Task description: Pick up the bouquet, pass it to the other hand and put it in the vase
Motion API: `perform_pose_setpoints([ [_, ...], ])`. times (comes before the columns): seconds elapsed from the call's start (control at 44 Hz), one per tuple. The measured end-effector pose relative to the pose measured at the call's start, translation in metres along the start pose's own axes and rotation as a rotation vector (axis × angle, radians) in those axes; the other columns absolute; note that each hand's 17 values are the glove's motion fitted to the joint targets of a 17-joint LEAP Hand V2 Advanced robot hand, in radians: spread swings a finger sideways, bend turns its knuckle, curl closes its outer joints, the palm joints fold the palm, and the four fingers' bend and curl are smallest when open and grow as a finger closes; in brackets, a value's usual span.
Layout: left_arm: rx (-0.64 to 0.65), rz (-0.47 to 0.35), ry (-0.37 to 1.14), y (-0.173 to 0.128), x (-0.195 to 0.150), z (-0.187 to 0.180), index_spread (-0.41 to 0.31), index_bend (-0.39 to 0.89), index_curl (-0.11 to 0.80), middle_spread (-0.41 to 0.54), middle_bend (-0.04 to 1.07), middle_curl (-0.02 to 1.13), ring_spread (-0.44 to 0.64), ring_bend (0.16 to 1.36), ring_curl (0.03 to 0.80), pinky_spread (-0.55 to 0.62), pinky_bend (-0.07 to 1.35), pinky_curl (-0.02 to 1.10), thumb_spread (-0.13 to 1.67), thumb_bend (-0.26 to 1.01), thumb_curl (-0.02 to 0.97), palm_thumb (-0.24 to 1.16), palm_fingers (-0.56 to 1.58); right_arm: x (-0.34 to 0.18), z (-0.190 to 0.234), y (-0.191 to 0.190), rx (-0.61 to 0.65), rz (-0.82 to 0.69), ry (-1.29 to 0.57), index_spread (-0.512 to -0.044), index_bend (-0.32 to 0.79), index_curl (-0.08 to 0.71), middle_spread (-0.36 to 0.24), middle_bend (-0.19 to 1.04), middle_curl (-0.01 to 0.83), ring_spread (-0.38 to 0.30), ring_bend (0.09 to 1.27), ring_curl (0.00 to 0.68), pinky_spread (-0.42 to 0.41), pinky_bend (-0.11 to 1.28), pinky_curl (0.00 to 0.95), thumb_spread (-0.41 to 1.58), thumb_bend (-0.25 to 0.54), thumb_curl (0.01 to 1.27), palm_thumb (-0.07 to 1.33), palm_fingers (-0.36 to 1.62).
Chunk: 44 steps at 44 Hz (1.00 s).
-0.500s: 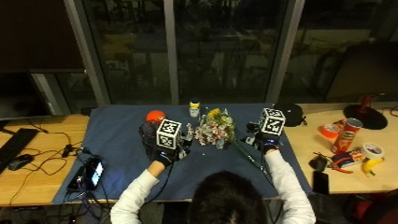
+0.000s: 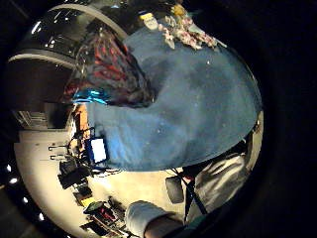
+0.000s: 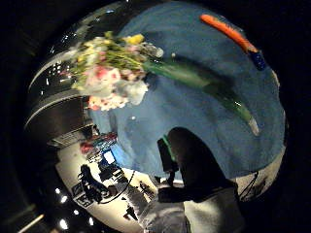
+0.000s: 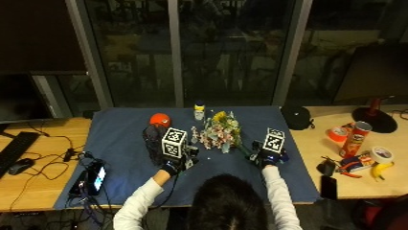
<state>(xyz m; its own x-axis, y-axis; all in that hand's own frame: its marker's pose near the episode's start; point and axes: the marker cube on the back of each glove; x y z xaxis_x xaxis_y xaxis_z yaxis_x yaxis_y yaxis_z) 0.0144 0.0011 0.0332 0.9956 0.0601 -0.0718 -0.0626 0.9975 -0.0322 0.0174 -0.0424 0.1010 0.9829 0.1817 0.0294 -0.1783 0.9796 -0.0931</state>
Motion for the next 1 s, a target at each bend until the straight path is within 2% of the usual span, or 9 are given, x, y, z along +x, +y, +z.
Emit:
perform_pose_setpoints([
  [0.182,0.032,0.029,0.097,0.002,-0.009,0.0,0.041,0.16,0.227,0.184,0.19,0.25,0.28,0.54,0.236,0.31,0.36,0.25,1.14,-0.02,0.172,0.13,0.29,0.003,0.044,-0.001,-0.05,0.137,0.039,-0.201,0.08,0.104,0.026,0.28,0.296,0.025,0.55,0.288,0.223,0.73,0.329,1.05,0.06,0.26,0.47,0.41],
  [0.273,0.032,0.025,0.143,0.004,-0.011,0.0,0.032,0.17,0.246,0.172,0.2,0.26,0.27,0.52,0.236,0.31,0.34,0.26,1.13,-0.03,0.18,0.1,0.31,-0.003,0.052,-0.006,-0.043,0.077,0.059,-0.218,0.11,0.118,-0.002,0.37,0.332,-0.014,0.56,0.288,0.213,0.65,0.305,1.05,0.08,0.28,0.56,0.53],
  [0.386,0.021,0.012,0.149,0.006,-0.014,0.002,0.028,0.16,0.263,0.159,0.19,0.28,0.27,0.52,0.243,0.31,0.33,0.27,1.12,-0.03,0.19,0.07,0.32,-0.008,0.053,-0.008,-0.028,0.076,0.073,-0.229,0.28,0.202,-0.083,0.41,0.37,-0.12,0.57,0.304,0.012,0.53,0.275,1.04,0.101,0.3,0.67,0.93],
  [0.454,0.009,0.011,0.165,0.009,-0.014,0.002,0.026,0.16,0.274,0.156,0.19,0.29,0.27,0.52,0.247,0.31,0.33,0.28,1.11,-0.03,0.196,0.05,0.32,-0.008,0.047,-0.012,0.083,0.114,0.077,-0.237,0.33,0.244,-0.113,0.44,0.395,-0.153,0.53,0.308,-0.083,0.49,0.275,1.06,0.13,0.32,0.75,1.07],
  [0.477,0.001,0.012,0.178,0.009,-0.014,0.003,0.026,0.16,0.276,0.155,0.19,0.29,0.27,0.52,0.248,0.31,0.33,0.28,1.11,-0.04,0.195,0.04,0.32,-0.008,0.043,-0.013,0.141,0.117,0.067,-0.235,0.26,0.238,-0.128,0.44,0.404,-0.175,0.55,0.331,-0.15,0.59,0.316,1.09,0.154,0.32,0.79,1.2],
  [0.59,-0.027,0.015,0.25,0.007,-0.017,0.008,0.018,0.16,0.287,0.152,0.18,0.3,0.26,0.51,0.253,0.31,0.32,0.29,1.05,-0.07,0.183,-0.07,0.32,-0.008,0.019,-0.021,0.448,0.143,0.009,-0.236,0.2,0.277,-0.168,0.57,0.465,-0.199,0.81,0.434,-0.204,0.68,0.378,1.12,0.158,0.32,0.84,1.5],
  [0.704,-0.015,0.015,0.302,-0.003,-0.015,0.005,0.014,0.16,0.295,0.15,0.18,0.31,0.26,0.51,0.257,0.31,0.31,0.29,1.02,-0.07,0.176,-0.09,0.32,-0.026,-0.007,-0.024,0.552,-0.012,-0.348,-0.24,0.3,0.34,-0.176,0.7,0.522,-0.199,0.88,0.481,-0.213,0.69,0.415,1.1,0.104,0.31,0.81,1.51],
  [0.863,0.03,0.041,0.453,-0.03,-0.006,-0.012,0.024,0.15,0.301,0.156,0.18,0.31,0.26,0.51,0.262,0.31,0.31,0.31,1.0,-0.06,0.17,-0.07,0.32,-0.054,-0.038,0.002,0.385,-0.057,-0.818,-0.23,0.51,0.443,-0.17,0.77,0.562,-0.193,0.92,0.517,-0.206,0.71,0.449,1.03,-0.007,0.3,0.73,1.49],
  [0.999,0.013,0.078,0.808,-0.075,0.003,-0.018,0.071,0.03,0.25,0.223,0.17,0.32,0.3,0.57,0.288,0.32,0.4,0.34,0.98,0.01,0.22,0.08,0.16,-0.099,-0.078,0.013,0.384,-0.406,-1.149,-0.216,0.57,0.495,-0.153,0.82,0.581,-0.184,0.97,0.537,-0.201,0.74,0.475,1.0,0.071,0.38,0.92,1.45],
])
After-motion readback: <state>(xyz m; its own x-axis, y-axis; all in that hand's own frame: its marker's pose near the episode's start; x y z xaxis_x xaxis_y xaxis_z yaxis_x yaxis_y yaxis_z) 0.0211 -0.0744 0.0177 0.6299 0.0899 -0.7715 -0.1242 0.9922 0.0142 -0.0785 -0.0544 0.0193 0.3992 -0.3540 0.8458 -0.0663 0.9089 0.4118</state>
